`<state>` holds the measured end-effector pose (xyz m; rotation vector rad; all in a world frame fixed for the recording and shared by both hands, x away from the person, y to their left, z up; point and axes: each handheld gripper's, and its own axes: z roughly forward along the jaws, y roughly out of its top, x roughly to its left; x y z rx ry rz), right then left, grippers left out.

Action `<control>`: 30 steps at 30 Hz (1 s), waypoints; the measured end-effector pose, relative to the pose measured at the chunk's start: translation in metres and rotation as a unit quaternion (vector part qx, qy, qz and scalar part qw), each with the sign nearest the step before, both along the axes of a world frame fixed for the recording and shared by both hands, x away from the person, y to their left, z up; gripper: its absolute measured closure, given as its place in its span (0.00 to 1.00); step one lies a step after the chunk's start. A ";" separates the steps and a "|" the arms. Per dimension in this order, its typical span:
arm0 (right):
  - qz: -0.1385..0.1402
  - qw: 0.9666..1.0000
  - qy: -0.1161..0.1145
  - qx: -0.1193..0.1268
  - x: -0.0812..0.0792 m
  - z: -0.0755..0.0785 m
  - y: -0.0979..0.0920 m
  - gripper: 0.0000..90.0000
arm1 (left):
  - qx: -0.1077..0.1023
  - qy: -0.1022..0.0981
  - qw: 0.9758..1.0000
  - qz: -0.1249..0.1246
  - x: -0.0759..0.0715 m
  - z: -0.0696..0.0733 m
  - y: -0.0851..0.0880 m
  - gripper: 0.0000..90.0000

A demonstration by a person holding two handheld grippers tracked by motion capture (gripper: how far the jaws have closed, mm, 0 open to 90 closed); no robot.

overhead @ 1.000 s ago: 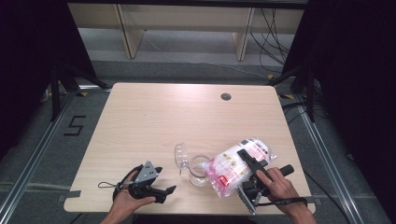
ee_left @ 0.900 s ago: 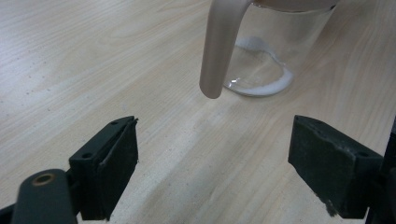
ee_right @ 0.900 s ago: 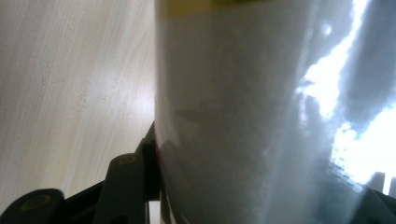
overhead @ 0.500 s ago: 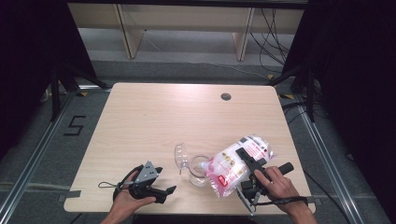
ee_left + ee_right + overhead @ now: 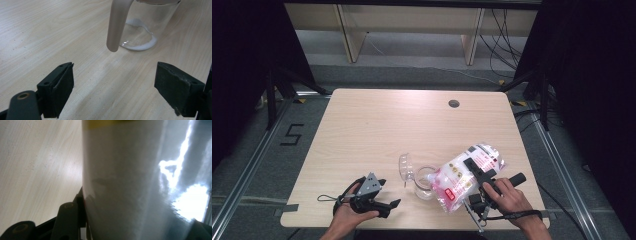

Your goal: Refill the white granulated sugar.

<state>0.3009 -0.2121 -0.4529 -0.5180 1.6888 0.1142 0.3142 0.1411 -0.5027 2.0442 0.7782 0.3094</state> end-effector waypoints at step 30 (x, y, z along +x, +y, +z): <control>0.009 0.999 -0.021 -0.047 0.000 0.006 0.003 0.59 | -0.004 0.002 1.000 0.002 0.000 0.000 -0.001 0.17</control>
